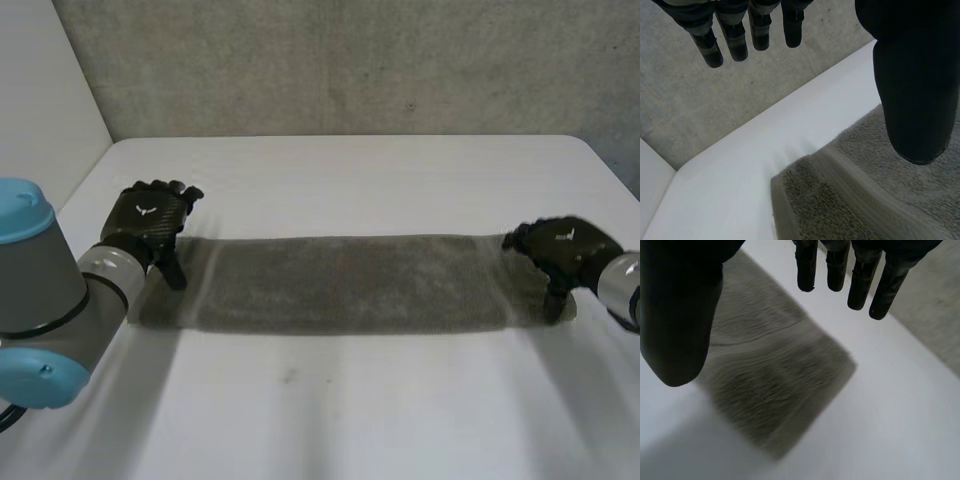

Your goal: Fold the towel.

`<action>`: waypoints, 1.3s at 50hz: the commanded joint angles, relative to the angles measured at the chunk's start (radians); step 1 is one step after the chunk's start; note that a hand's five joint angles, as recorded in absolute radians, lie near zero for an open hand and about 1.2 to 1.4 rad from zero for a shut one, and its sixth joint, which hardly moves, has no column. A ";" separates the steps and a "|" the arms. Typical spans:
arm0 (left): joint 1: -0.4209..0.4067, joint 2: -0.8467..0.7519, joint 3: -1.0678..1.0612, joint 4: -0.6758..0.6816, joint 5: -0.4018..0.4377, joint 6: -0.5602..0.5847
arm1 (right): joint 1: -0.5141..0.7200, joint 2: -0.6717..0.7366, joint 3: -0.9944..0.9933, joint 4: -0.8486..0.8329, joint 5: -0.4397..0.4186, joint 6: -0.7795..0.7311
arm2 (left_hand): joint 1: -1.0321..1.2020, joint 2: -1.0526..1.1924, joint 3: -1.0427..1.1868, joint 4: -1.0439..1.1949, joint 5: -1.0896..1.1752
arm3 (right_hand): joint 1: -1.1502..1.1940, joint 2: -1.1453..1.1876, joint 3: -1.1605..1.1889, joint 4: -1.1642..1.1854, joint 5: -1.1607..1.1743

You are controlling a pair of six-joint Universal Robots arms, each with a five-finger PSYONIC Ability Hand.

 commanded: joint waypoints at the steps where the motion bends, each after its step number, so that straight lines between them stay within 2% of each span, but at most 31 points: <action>1: 0.005 0.002 -0.047 0.045 0.000 -0.002 | -0.029 0.038 0.102 -0.137 -0.076 0.000 | 0.002 0.009 0.006 0.007 -0.031 | 0.175 0.176 0.181 0.166 0.184; 7: 0.003 0.004 -0.051 0.046 0.000 -0.002 | -0.030 0.096 0.104 -0.238 -0.059 -0.013 | 0.002 0.009 0.006 0.007 -0.031 | 0.416 0.417 0.422 0.407 0.426; 9: 0.005 0.004 -0.053 0.046 0.000 -0.002 | -0.035 0.115 0.094 -0.257 -0.059 -0.016 | 0.002 0.009 0.006 0.007 -0.031 | 0.737 0.738 0.744 0.729 0.747; 10: 0.005 0.004 -0.053 0.046 0.000 -0.002 | -0.035 0.115 0.094 -0.257 -0.059 -0.016 | 0.002 0.009 0.006 0.007 -0.031 | 0.739 0.740 0.745 0.730 0.748; 12: 0.006 0.004 -0.055 0.046 0.000 -0.002 | -0.061 0.133 0.078 -0.260 -0.051 -0.016 | 0.002 0.009 0.006 0.007 -0.031 | 1.129 1.130 1.136 1.121 1.139; 17: 0.008 0.004 -0.055 0.046 0.000 -0.002 | -0.119 0.132 0.039 -0.249 -0.010 -0.023 | 0.002 0.009 0.006 0.007 -0.031 | 1.131 1.132 1.138 1.123 1.141; 23: 0.008 0.004 -0.055 0.046 0.002 -0.002 | -0.208 0.125 0.031 -0.243 -0.027 -0.064 | 0.002 0.009 0.006 0.007 -0.031 | 1.131 1.132 1.138 1.123 1.141; 37: 0.008 0.004 -0.062 0.046 0.002 -0.002 | -0.245 0.136 0.030 -0.235 -0.031 -0.112 | 0.002 0.009 0.006 0.007 -0.031 | 1.131 1.132 1.138 1.123 1.141; 41: 0.008 0.004 -0.065 0.046 0.002 -0.002 | -0.320 0.122 -0.027 -0.226 -0.030 -0.124 | 0.002 0.009 0.006 0.007 -0.031 | 1.131 1.132 1.138 1.123 1.141; 48: 0.008 0.004 -0.064 0.046 0.002 -0.002 | -0.320 0.105 -0.151 -0.119 -0.028 -0.151 | 0.002 0.009 0.006 0.007 -0.031 | 1.131 1.132 1.138 1.123 1.141; 50: 0.008 0.005 -0.064 0.046 0.002 -0.002 | -0.238 0.084 -0.215 -0.064 -0.027 -0.130 | 0.002 0.009 0.006 0.007 -0.031 | 1.131 1.132 1.138 1.123 1.141; 51: 0.008 0.005 -0.064 0.046 0.002 -0.002 | -0.237 0.084 -0.216 -0.064 -0.027 -0.130 | 0.002 0.009 0.006 0.007 -0.031 | 1.131 1.132 1.138 1.123 1.141; 52: 0.006 0.005 -0.064 0.046 0.002 -0.002 | -0.166 0.072 -0.246 -0.054 -0.025 -0.110 | 0.002 0.009 0.006 0.007 -0.031 | 1.131 1.132 1.138 1.123 1.141; 53: 0.006 0.005 -0.064 0.046 0.002 -0.002 | -0.165 0.072 -0.246 -0.054 -0.025 -0.110 | 0.002 0.009 0.006 0.007 -0.031 | 1.131 1.132 1.138 1.123 1.141; 55: 0.008 0.005 -0.064 0.046 0.002 -0.002 | -0.023 0.066 -0.306 -0.054 -0.011 -0.063 | 0.002 0.009 0.006 0.007 -0.031 | 1.131 1.132 1.138 1.123 1.141; 56: 0.008 0.005 -0.064 0.046 0.002 -0.002 | -0.023 0.066 -0.306 -0.054 -0.011 -0.062 | 0.002 0.009 0.006 0.007 -0.031 | 1.131 1.132 1.138 1.123 1.141; 58: 0.012 0.008 -0.065 0.046 0.000 -0.002 | 0.127 0.072 -0.359 -0.059 0.016 -0.023 | 0.002 0.009 0.006 0.007 -0.031 | 1.131 1.132 1.138 1.123 1.141; 59: 0.012 0.008 -0.065 0.046 0.000 -0.002 | 0.128 0.072 -0.360 -0.059 0.016 -0.023 | 0.002 0.009 0.006 0.007 -0.031 | 1.131 1.132 1.138 1.123 1.141; 60: 0.014 0.012 -0.065 0.046 0.000 -0.002 | 0.216 0.084 -0.389 -0.060 0.037 -0.012 | 0.002 0.009 0.006 0.007 -0.031 | 1.131 1.132 1.138 1.123 1.141; 61: 0.014 0.012 -0.065 0.046 0.000 -0.002 | 0.217 0.084 -0.389 -0.060 0.038 -0.012 | 0.002 0.009 0.006 0.007 -0.031 | 1.131 1.132 1.138 1.123 1.141; 63: 0.020 0.012 -0.065 0.046 0.000 -0.002 | 0.395 0.128 -0.448 -0.070 0.083 -0.006 | 0.002 0.009 0.006 0.007 -0.031 | 1.131 1.132 1.138 1.123 1.141; 64: 0.020 0.012 -0.065 0.046 0.000 -0.002 | 0.396 0.128 -0.449 -0.070 0.084 -0.006 | 0.002 0.009 0.006 0.007 -0.031 | 1.131 1.132 1.138 1.123 1.141; 65: 0.022 0.012 -0.065 0.046 0.000 -0.002 | 0.475 0.157 -0.473 -0.080 0.099 -0.006 | 0.002 0.009 0.006 0.007 -0.031 | 1.131 1.132 1.138 1.123 1.141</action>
